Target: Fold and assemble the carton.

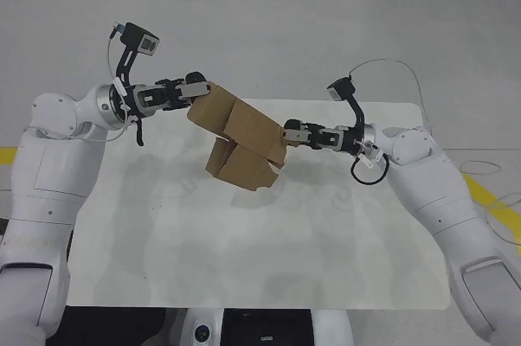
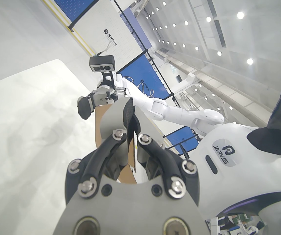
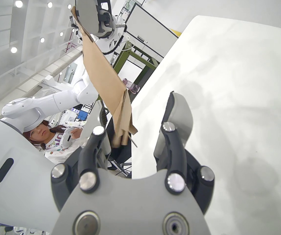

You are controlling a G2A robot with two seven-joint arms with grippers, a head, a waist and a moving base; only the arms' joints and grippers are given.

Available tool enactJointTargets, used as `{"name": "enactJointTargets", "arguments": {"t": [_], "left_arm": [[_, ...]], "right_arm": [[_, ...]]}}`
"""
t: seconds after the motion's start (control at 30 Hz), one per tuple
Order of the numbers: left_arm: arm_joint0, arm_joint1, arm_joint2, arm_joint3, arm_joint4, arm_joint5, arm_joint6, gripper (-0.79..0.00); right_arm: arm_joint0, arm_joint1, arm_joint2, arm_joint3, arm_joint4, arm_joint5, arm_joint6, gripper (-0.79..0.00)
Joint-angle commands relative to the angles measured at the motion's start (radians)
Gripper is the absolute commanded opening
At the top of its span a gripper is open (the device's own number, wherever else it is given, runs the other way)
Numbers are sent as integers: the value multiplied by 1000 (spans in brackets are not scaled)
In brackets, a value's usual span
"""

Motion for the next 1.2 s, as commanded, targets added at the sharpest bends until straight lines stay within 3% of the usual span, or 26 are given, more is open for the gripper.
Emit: {"name": "enactJointTargets", "arguments": {"t": [0.0,0.27,0.53,0.6,0.67,0.87,0.9,0.97,1.17], "left_arm": [[-2,0,0,5,-1,-1,1,-785],[-7,0,6,7,-5,-1,1,-785],[-6,1,11,10,-9,7,-7,-785],[-8,1,13,18,-8,11,-11,-785],[-10,0,16,27,-10,14,-14,-785],[-19,-2,23,46,-11,19,-19,-785],[-20,-3,23,51,-10,19,-19,-754],[-25,-2,23,64,-5,18,-18,0],[-43,0,4,122,-8,0,0,0]], "right_arm": [[0,6,-2,-5,4,0,0,-219],[1,15,-47,-45,26,13,13,-268],[27,6,-112,-36,54,11,11,-508],[32,8,-124,-40,60,6,6,-680],[35,10,-134,-43,70,4,4,-779],[44,20,-161,-53,92,-3,-3,-785],[45,22,-164,-55,98,-4,-4,-785],[47,26,-170,-60,115,-6,-6,-785],[48,33,-174,-42,196,14,14,-785]]}}
